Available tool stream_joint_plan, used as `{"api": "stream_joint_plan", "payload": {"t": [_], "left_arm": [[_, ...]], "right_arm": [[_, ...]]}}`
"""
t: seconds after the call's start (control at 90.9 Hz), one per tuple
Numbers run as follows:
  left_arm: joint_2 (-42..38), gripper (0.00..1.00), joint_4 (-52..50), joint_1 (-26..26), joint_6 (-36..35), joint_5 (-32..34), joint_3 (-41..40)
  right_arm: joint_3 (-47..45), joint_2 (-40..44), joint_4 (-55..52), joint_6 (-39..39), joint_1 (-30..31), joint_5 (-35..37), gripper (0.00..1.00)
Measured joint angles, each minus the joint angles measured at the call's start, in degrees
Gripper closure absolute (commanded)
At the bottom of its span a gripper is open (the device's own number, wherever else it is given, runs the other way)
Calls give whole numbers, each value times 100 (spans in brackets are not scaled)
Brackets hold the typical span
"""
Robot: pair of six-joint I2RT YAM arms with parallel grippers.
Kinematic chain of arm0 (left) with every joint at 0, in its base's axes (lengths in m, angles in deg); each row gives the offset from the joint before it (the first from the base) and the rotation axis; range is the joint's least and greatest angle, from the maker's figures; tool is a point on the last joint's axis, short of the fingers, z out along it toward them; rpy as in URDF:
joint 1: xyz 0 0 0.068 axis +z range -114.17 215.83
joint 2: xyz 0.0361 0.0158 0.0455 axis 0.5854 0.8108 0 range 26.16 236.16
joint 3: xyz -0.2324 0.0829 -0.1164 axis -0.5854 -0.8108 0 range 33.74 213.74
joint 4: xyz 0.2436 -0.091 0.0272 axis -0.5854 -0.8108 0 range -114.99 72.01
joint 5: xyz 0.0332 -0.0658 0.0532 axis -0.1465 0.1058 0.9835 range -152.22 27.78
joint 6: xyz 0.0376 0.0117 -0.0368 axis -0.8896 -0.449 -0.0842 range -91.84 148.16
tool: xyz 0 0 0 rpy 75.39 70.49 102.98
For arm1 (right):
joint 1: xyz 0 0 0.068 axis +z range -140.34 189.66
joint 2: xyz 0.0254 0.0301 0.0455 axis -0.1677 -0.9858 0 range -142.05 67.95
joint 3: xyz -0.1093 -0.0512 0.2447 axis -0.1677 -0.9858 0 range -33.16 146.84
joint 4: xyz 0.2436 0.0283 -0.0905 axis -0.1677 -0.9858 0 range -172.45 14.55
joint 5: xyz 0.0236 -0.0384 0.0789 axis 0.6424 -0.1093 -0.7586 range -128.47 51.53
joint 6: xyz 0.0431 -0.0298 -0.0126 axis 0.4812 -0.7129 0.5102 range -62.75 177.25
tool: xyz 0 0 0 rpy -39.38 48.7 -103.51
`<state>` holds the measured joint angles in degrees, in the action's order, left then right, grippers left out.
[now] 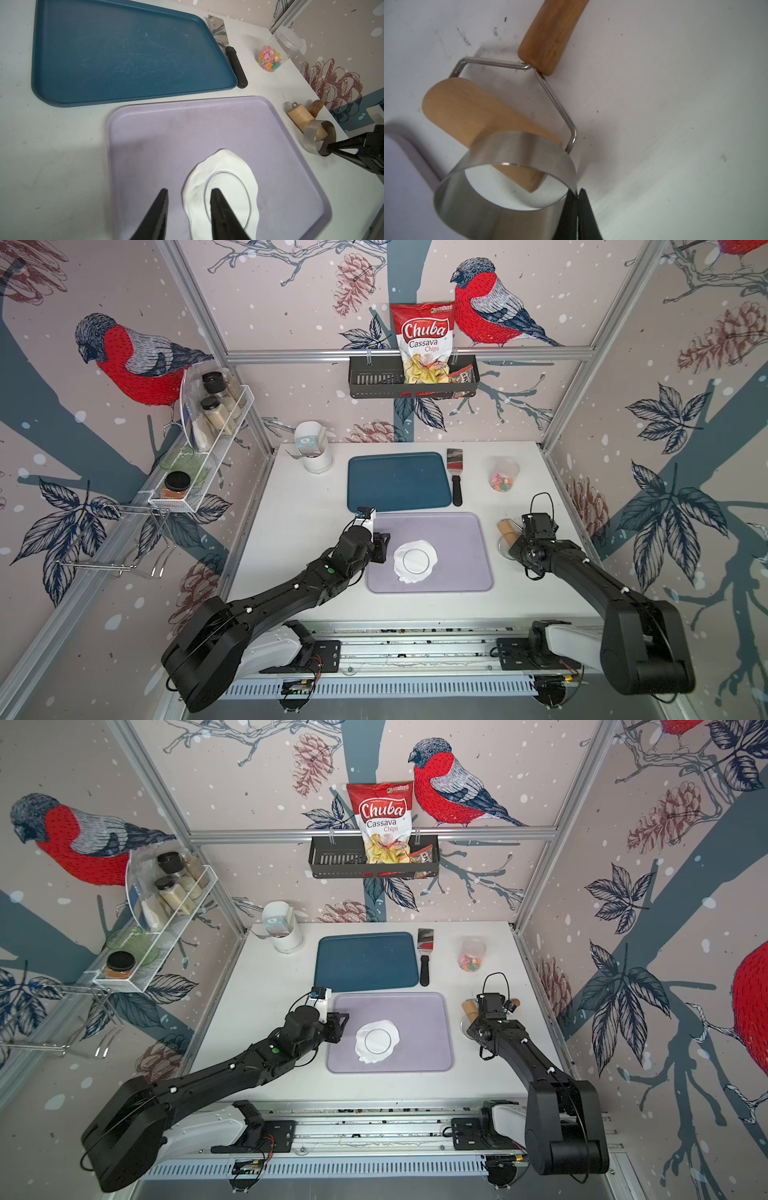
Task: Roll out the dumpling wrappers from the dough
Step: Place the dumpling mold at the center of the board.
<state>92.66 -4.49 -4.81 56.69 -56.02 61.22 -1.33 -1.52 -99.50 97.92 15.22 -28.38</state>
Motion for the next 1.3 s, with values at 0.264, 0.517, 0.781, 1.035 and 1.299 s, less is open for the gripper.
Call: {"api": "stream_joint_plan", "payload": {"t": [0.264, 0.517, 0.781, 1.035, 1.299], "left_arm": [[-22, 64, 37, 0, 4, 31, -24], [-269, 63, 37, 33, 28, 149, -168], [-525, 63, -50, 105, 118, 282, -304], [-669, 62, -61, 186, 129, 304, -413], [-645, 62, -68, 247, 146, 304, -420]], "right_arm": [[96, 334, -503, 404, 688, 175, 100], [205, 850, -1167, 911, 1051, 332, 100], [155, 1023, -1757, 1462, 1362, 358, 100], [-125, 726, -1602, 1646, 1200, 267, 100], [-339, 636, -1102, 1421, 546, 105, 97]]}}
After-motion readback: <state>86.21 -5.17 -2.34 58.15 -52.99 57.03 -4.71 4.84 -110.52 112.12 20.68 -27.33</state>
